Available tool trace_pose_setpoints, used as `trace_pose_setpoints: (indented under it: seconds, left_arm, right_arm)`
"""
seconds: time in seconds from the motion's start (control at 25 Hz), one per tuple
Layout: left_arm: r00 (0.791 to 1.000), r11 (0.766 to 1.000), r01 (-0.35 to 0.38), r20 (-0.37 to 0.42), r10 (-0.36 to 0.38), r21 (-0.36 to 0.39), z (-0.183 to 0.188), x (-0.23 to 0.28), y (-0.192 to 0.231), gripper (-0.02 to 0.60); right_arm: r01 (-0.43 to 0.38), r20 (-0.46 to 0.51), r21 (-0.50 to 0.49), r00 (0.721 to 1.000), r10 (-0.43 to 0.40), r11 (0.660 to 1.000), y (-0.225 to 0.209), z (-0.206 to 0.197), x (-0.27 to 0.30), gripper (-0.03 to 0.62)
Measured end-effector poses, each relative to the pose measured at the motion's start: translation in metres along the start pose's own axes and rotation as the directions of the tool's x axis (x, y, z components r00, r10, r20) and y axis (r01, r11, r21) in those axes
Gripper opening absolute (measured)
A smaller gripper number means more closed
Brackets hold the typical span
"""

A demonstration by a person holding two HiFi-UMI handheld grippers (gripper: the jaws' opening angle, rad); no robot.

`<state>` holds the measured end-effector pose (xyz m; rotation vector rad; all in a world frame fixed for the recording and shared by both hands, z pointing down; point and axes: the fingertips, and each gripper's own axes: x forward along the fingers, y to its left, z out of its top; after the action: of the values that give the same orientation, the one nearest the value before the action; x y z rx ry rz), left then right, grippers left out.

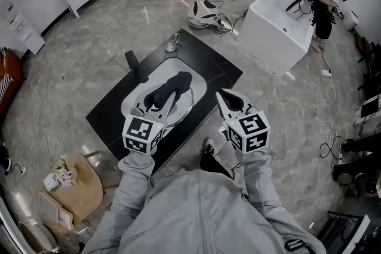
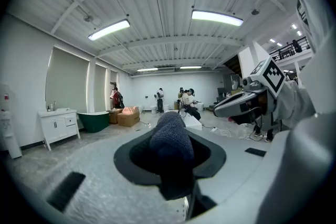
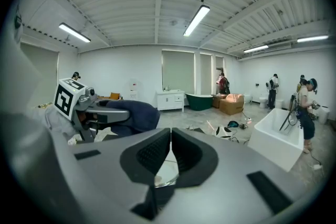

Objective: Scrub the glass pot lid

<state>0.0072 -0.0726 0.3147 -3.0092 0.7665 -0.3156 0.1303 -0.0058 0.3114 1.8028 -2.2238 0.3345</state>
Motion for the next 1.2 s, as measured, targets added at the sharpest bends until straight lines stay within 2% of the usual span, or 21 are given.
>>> trace_pose_setpoints:
  seconds: [0.24, 0.4, 0.56, 0.8, 0.96, 1.2]
  left_arm:
    - [0.996, 0.998, -0.065, -0.065, 0.064, -0.015, -0.015, 0.031, 0.017, 0.114]
    - [0.986, 0.993, -0.117, -0.126, 0.113, -0.025, -0.034, 0.050, 0.028, 0.114]
    - [0.969, 0.984, -0.174, -0.187, 0.164, -0.036, -0.052, 0.065, 0.037, 0.114]
    - [0.936, 0.972, -0.234, -0.272, 0.223, -0.009, -0.078, 0.088, 0.043, 0.114]
    - [0.915, 0.962, -0.272, -0.314, 0.255, -0.012, -0.102, 0.096, 0.052, 0.114]
    - [0.886, 0.959, -0.277, -0.402, 0.233, -0.055, -0.153, 0.104, 0.064, 0.114]
  right_arm:
    - [-0.087, -0.043, -0.013, 0.995, 0.087, 0.996, -0.022, -0.004, 0.039, 0.031]
    - [-0.151, -0.081, -0.010, 0.985, 0.150, 0.988, -0.034, -0.014, 0.064, 0.031]
    - [-0.209, -0.127, 0.003, 0.970, 0.208, 0.978, -0.046, -0.031, 0.086, 0.031]
    - [-0.293, -0.180, 0.028, 0.939, 0.293, 0.956, -0.064, -0.054, 0.111, 0.031]
    - [-0.343, -0.218, 0.032, 0.914, 0.342, 0.939, -0.061, -0.068, 0.128, 0.031]
    - [-0.346, -0.277, 0.057, 0.896, 0.348, 0.937, -0.047, -0.093, 0.150, 0.031]
